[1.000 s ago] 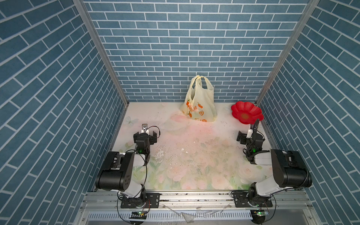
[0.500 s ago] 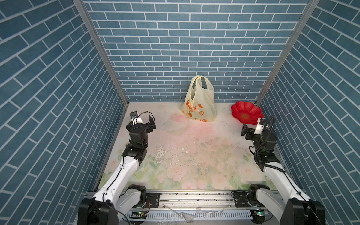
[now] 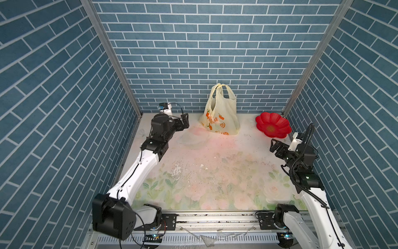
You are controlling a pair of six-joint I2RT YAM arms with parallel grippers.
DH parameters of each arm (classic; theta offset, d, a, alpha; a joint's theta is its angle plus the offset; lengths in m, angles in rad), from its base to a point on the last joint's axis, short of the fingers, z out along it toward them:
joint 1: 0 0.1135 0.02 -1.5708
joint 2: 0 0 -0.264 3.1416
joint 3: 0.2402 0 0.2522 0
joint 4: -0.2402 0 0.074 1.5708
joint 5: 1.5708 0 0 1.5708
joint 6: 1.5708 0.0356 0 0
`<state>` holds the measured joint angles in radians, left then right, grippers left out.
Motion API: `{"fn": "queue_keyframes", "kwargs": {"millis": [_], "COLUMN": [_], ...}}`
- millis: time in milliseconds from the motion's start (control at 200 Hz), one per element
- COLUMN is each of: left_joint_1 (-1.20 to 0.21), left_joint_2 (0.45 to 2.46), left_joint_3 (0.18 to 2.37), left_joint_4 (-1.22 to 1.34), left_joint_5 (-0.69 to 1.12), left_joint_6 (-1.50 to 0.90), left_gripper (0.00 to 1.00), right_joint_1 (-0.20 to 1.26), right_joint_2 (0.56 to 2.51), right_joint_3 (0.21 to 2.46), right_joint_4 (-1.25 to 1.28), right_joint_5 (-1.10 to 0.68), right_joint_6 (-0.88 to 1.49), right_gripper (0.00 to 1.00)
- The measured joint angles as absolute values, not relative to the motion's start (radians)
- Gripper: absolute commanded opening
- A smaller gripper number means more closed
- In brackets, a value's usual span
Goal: Take fruits out of the plastic bag
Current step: Move the plastic bag to the top-center of the table.
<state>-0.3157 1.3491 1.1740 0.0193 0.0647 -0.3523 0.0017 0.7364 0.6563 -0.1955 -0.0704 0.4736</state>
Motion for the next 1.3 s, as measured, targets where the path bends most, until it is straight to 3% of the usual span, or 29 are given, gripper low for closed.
{"fn": "queue_keyframes", "kwargs": {"millis": [200, 340, 515, 860, 965, 1125, 1300], "left_joint_1": [-0.442, -0.453, -0.453, -0.447, -0.443, -0.439, -0.434], "left_joint_2": [1.608, 1.774, 1.962, 2.205, 2.271, 2.295, 2.297], "left_joint_3": [1.468, 1.668, 1.896, 2.244, 2.347, 2.374, 2.378], "left_joint_4": [-0.085, -0.158, -0.25, -0.4, -0.43, -0.455, -0.452], "left_joint_5": [0.099, 0.125, 0.123, 0.102, 0.098, 0.098, 0.097], "left_joint_6": [-0.194, -0.123, -0.072, -0.061, -0.065, -0.078, -0.103], "left_gripper": [0.99, 0.99, 0.92, 0.63, 0.6, 0.55, 0.38], "right_joint_1": [0.002, 0.002, 0.002, 0.002, 0.002, 0.002, 0.002], "right_joint_2": [0.703, 0.665, 0.656, 0.672, 0.692, 0.7, 0.702], "right_joint_3": [0.635, 0.597, 0.567, 0.562, 0.562, 0.562, 0.562], "right_joint_4": [-0.241, -0.261, -0.278, -0.276, -0.276, -0.276, -0.276], "right_joint_5": [-0.126, -0.143, -0.163, -0.187, -0.191, -0.196, -0.199], "right_joint_6": [0.484, 0.494, 0.494, 0.494, 0.495, 0.499, 0.502], "right_gripper": [0.98, 0.98, 0.98, 0.97, 0.97, 0.97, 0.96]}}
